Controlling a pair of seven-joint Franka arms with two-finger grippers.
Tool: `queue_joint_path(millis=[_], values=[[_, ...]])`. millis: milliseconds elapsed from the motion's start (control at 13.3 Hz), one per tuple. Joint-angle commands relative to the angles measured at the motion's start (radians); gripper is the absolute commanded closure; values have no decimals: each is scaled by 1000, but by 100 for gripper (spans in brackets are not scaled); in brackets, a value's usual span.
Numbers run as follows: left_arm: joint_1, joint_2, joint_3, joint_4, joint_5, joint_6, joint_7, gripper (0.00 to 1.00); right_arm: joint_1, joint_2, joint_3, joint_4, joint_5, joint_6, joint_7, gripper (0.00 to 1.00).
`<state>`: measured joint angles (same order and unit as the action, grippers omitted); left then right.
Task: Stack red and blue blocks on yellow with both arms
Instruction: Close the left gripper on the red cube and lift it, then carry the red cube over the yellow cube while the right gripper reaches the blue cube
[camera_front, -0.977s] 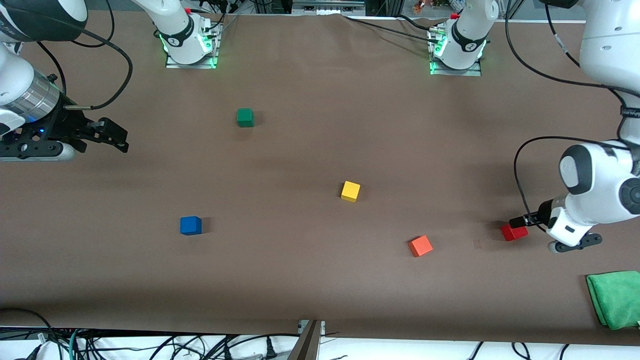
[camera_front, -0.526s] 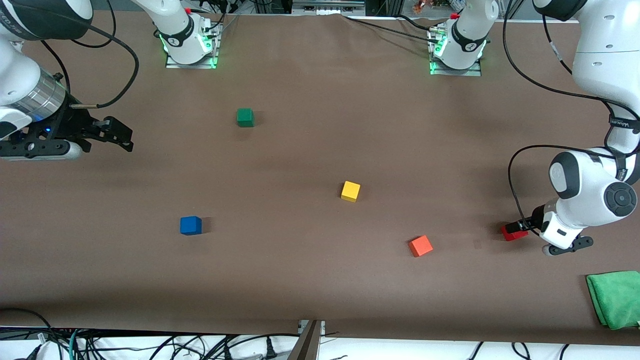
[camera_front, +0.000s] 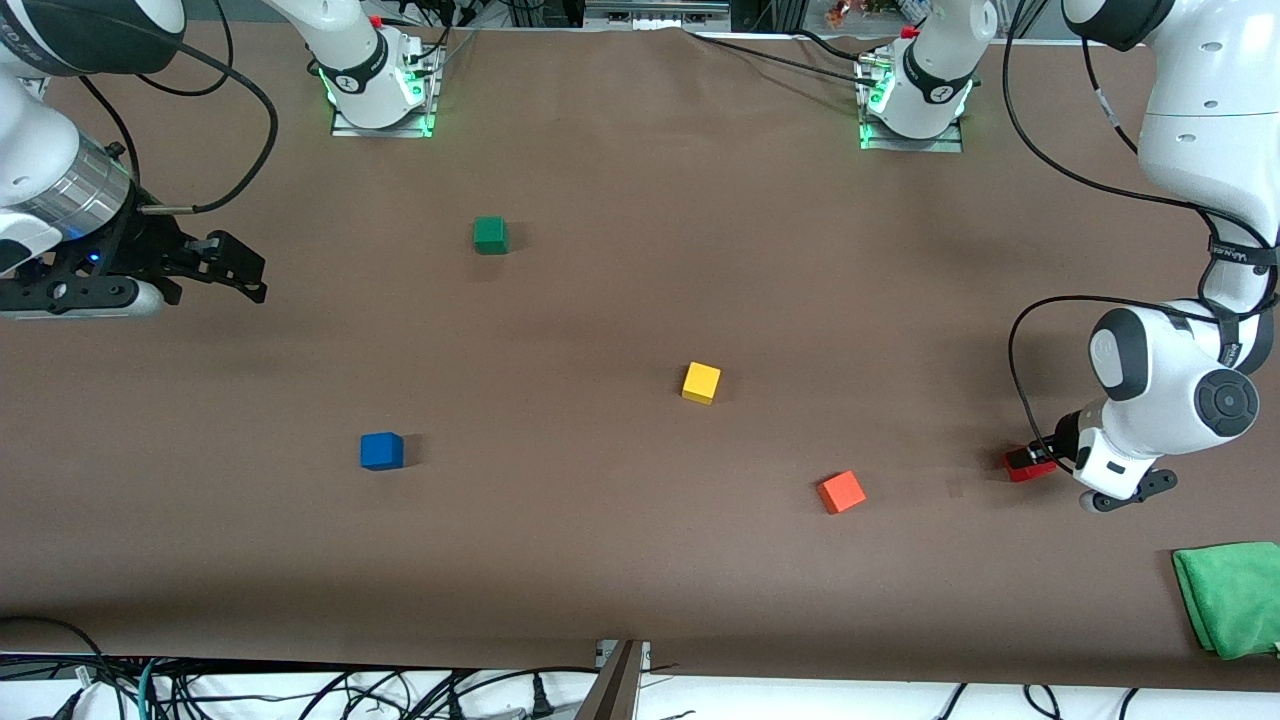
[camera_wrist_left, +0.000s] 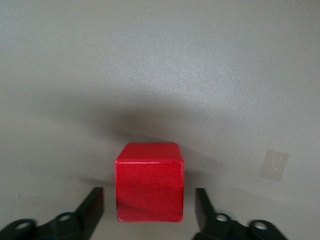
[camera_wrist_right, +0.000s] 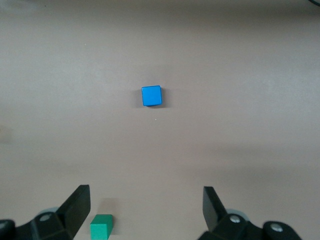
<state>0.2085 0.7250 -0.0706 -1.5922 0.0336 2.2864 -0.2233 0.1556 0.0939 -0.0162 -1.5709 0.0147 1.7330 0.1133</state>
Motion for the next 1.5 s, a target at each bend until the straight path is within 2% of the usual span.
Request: queue_joint_path(millis=[0, 75, 226, 451, 602, 677, 752, 1128, 1429], values=[[-3, -9, 0, 12, 3, 5, -21, 91, 5, 6, 4, 23, -2, -10, 12, 1], [-6, -16, 0, 15, 3, 1, -19, 100, 4, 6, 4, 23, -2, -9, 12, 1], [-12, -59, -12, 15, 3, -24, -19, 100, 5, 6, 4, 23, -2, -9, 12, 1], [-92, -133, -38, 15, 6, -140, -5, 100, 10, 6, 4, 23, -2, -3, 12, 1], [-100, -150, -169, 15, 20, -171, 80, 100, 12, 6, 2, 23, -2, -3, 12, 1], [-110, -159, -217, 12, 20, -183, 90, 100, 12, 6, 4, 23, -2, -3, 12, 1], [-150, -161, -233, 14, 20, -189, 78, 100, 10, 6, 4, 23, -2, -3, 12, 1], [-374, -125, -256, 17, 22, -180, 23, 100, 10, 6, 2, 23, -4, -3, 12, 1], [-480, -96, -256, 51, 37, -176, -66, 100, 7, 7, 1, 25, 1, -3, -4, 1]])
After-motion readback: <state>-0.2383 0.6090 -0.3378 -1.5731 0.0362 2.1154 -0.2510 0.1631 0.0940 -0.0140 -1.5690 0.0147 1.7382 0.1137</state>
